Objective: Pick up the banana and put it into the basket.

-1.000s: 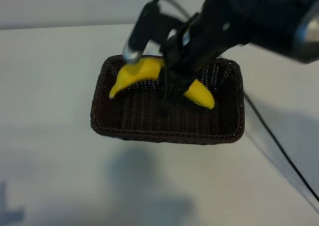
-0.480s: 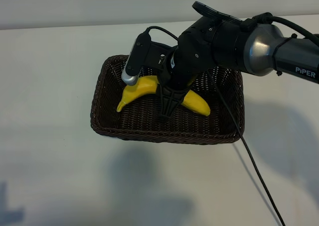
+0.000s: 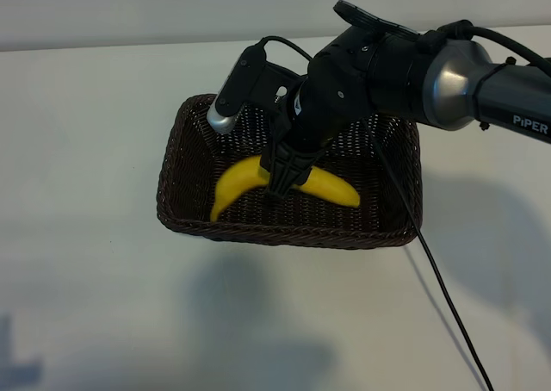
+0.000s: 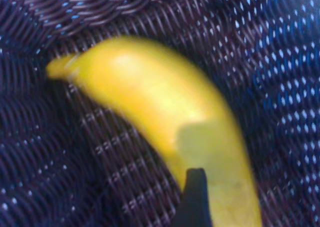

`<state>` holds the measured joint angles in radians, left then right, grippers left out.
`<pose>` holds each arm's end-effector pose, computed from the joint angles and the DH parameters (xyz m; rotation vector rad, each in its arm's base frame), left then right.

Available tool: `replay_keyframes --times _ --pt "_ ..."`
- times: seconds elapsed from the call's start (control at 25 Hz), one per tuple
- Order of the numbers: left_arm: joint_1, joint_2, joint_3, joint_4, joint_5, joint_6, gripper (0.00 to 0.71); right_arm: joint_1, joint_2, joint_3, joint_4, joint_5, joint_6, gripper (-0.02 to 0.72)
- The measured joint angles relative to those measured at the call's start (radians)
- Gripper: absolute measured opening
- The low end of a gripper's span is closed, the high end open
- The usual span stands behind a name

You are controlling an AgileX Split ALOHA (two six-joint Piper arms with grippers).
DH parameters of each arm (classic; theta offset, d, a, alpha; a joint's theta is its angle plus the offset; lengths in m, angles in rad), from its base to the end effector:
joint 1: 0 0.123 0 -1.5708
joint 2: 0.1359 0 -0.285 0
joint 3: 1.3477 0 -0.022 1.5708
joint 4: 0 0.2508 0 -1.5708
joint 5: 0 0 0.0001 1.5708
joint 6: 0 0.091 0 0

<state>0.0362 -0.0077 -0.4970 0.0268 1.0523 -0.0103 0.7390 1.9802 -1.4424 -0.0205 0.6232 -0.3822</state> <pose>-0.0054 0.0019 0.2771 -0.0484 2.0307 0.0483 0.3160 0.2864 0.1972 -1.4231 2.2330 0.0981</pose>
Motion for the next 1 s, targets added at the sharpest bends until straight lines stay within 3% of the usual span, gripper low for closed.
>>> replay_keyframes --times 0.12,0.28,0.4,0.72,1.0 --pt "0.000 0.000 0.000 0.000 0.000 0.000 0.573 0.000 -0.001 -0.005 0.000 0.080 0.073 0.643" --pt "0.000 0.000 0.000 0.000 0.000 0.000 0.573 0.000 -0.002 -0.058 -0.010 0.241 0.205 0.636" --pt "0.000 0.000 0.000 0.000 0.000 0.000 0.573 0.000 -0.002 -0.121 -0.016 0.303 0.245 0.613" --pt "0.000 0.000 0.000 0.000 0.000 0.000 0.573 -0.060 -0.009 -0.262 -0.025 0.329 0.314 0.605" --pt "0.000 0.000 0.000 0.000 0.000 0.000 0.573 -0.282 -0.008 -0.262 -0.027 0.358 0.315 0.605"
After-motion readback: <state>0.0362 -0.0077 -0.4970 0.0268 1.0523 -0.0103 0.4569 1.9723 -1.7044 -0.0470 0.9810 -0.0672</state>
